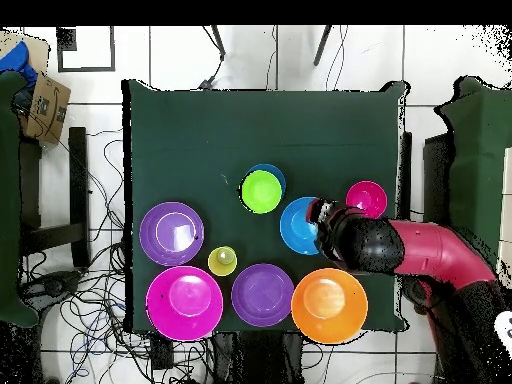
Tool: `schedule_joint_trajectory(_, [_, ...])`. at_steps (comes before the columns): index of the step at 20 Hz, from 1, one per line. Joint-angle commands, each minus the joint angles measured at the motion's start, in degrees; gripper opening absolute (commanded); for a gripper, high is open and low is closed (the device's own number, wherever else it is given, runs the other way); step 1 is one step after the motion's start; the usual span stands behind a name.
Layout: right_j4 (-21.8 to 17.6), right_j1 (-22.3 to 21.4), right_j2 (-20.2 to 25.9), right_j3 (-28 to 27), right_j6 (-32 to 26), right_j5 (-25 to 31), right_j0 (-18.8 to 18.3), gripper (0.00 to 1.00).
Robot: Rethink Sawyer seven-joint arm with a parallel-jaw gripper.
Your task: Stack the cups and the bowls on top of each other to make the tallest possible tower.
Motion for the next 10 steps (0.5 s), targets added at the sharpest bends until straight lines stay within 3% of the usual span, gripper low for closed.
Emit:
schedule_joint_trajectory(1, [-1.8, 0.2, -2.6, -3.6, -4.2, 8.7, 2.3, 1.0])
schedule_joint_trajectory(10, [-1.7, 1.7, -2.2, -5.3, -4.4, 9.1, 2.3, 1.0])
